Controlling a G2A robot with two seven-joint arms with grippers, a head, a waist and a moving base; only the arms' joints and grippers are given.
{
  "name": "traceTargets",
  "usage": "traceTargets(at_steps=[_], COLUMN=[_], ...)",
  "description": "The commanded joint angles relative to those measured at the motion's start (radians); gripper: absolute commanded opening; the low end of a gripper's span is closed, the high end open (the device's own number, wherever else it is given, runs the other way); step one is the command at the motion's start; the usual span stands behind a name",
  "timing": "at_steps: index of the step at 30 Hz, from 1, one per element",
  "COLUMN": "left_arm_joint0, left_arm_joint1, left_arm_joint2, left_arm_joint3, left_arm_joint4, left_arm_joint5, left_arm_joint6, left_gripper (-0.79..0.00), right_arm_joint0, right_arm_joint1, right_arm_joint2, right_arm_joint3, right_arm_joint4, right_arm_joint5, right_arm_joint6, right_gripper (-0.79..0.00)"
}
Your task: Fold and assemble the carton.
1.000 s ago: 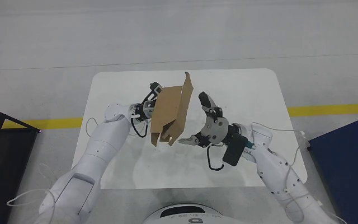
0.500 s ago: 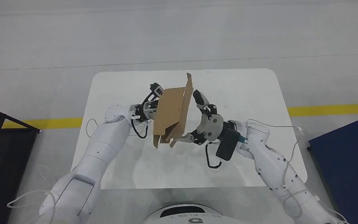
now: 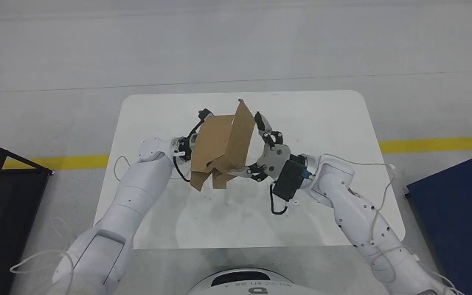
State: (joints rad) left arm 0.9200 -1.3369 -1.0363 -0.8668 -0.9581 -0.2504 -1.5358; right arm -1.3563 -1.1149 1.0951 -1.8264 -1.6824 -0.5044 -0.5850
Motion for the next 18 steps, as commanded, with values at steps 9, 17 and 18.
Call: traceTargets(at_steps=[9,17,18], left_arm_joint0=[0.001,-0.004,-0.003], left_arm_joint1=[0.008,0.013,0.014], left_arm_joint2=[0.005,-0.002,-0.003], left_arm_joint3=[-0.008,-0.013,-0.018], left_arm_joint4=[0.005,0.077,0.089], left_arm_joint5=[-0.007,-0.062,-0.068], left_arm_joint6=[0.0,0.029,0.034], left_gripper=[-0.785,-0.785,-0.785], right_arm_joint0=[-0.028,-0.03,-0.031], right_arm_joint1=[0.005,0.004,0.004], right_arm_joint2=[0.007,-0.003,0.0], right_arm_joint3=[-0.06,-0.078,-0.078], right_arm_joint4=[-0.035,-0.044,-0.041], right_arm_joint5=[0.016,0.02,0.027], right_arm_joint6=[0.071,0.115,0.123], right_gripper=[0.0,0.0,0.0])
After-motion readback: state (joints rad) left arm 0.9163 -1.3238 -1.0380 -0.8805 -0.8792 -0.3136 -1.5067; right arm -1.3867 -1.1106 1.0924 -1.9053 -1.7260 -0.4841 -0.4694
